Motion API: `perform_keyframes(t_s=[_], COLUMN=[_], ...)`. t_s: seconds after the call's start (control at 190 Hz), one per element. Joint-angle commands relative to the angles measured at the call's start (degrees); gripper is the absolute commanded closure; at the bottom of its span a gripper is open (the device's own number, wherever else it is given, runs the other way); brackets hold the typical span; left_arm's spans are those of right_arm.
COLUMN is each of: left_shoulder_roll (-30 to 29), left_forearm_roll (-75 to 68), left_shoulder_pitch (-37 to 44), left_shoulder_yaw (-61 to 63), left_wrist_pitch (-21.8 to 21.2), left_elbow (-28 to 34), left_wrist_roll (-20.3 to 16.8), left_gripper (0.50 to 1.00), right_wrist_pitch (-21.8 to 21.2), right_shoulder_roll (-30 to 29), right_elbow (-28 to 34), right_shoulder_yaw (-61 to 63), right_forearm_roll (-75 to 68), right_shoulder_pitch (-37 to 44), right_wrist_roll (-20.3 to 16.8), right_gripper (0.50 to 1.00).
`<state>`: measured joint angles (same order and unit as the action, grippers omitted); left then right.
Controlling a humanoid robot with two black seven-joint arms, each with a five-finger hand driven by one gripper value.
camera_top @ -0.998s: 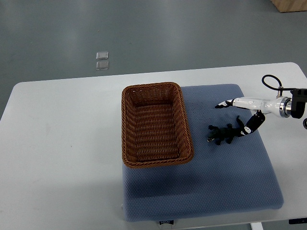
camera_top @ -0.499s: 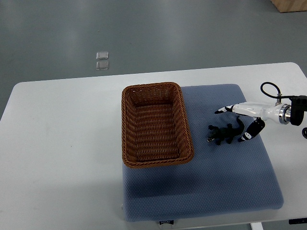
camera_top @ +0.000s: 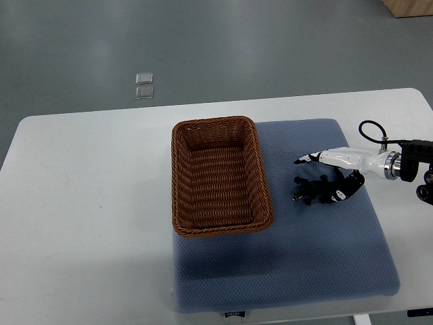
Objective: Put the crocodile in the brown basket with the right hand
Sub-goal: 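Close the right hand's fingers around the crocodile's body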
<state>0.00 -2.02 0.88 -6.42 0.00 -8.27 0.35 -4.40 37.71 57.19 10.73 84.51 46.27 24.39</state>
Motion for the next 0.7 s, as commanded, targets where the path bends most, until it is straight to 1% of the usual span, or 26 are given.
perform_keyframes(t_s=[0.0, 0.068, 0.184, 0.247, 0.268, 0.362, 0.373, 0.378, 0.399, 0.42, 0.436, 0.599, 0.635, 0.693], left_shoulder_roll=[0.0, 0.0, 0.0, 0.0, 0.0, 0.0, 0.0, 0.0, 0.0, 0.0, 0.0, 0.0, 0.0, 0.0], left_forearm_roll=[0.0, 0.0, 0.0, 0.0, 0.0, 0.0, 0.0, 0.0, 0.0, 0.0, 0.0, 0.0, 0.0, 0.0], left_shoulder_pitch=[0.0, 0.0, 0.0, 0.0, 0.0, 0.0, 0.0, 0.0, 0.0, 0.0, 0.0, 0.0, 0.0, 0.0], left_shoulder_yaw=[0.0, 0.0, 0.0, 0.0, 0.0, 0.0, 0.0, 0.0, 0.0, 0.0, 0.0, 0.0, 0.0, 0.0], left_wrist_pitch=[0.0, 0.0, 0.0, 0.0, 0.0, 0.0, 0.0, 0.0, 0.0, 0.0, 0.0, 0.0, 0.0, 0.0], left_elbow=[0.0, 0.0, 0.0, 0.0, -0.1, 0.0, 0.0, 0.0, 0.0, 0.0, 0.0, 0.0, 0.0, 0.0], left_wrist_roll=[0.0, 0.0, 0.0, 0.0, 0.0, 0.0, 0.0, 0.0, 0.0, 0.0, 0.0, 0.0, 0.0, 0.0], left_gripper=[0.500, 0.500, 0.500, 0.500, 0.500, 0.500, 0.500, 0.500, 0.500, 0.500, 0.500, 0.500, 0.500, 0.500], right_wrist_pitch=[0.0, 0.0, 0.0, 0.0, 0.0, 0.0, -0.1, -0.1, -0.1, -0.1, -0.1, 0.0, 0.0, 0.0], right_shoulder_roll=[0.1, 0.1, 0.0, 0.0, 0.0, 0.0, 0.0, 0.0, 0.0, 0.0, 0.0, 0.0, 0.0, 0.1], right_elbow=[-0.1, -0.1, -0.1, -0.1, -0.1, -0.1, -0.1, -0.1, -0.1, 0.0, -0.1, 0.0, 0.0, 0.0], right_shoulder_yaw=[-0.1, -0.1, 0.0, -0.1, -0.1, -0.1, -0.1, -0.1, -0.1, -0.1, -0.1, 0.0, 0.0, 0.0], right_forearm_roll=[0.0, 0.0, 0.0, 0.0, 0.0, 0.0, 0.0, 0.0, 0.0, 0.0, 0.0, 0.0, 0.0, 0.0], right_shoulder_pitch=[0.0, 0.0, 0.0, 0.0, 0.0, 0.0, 0.0, 0.0, 0.0, 0.0, 0.0, 0.0, 0.0, 0.1], right_wrist_roll=[-0.1, -0.1, -0.2, -0.2, -0.2, -0.2, -0.2, -0.2, -0.2, -0.2, -0.2, 0.0, 0.0, 0.1], right_gripper=[0.638, 0.660, 0.677, 0.720, 0.744, 0.795, 0.803, 0.816, 0.830, 0.834, 0.850, 0.922, 0.926, 0.951])
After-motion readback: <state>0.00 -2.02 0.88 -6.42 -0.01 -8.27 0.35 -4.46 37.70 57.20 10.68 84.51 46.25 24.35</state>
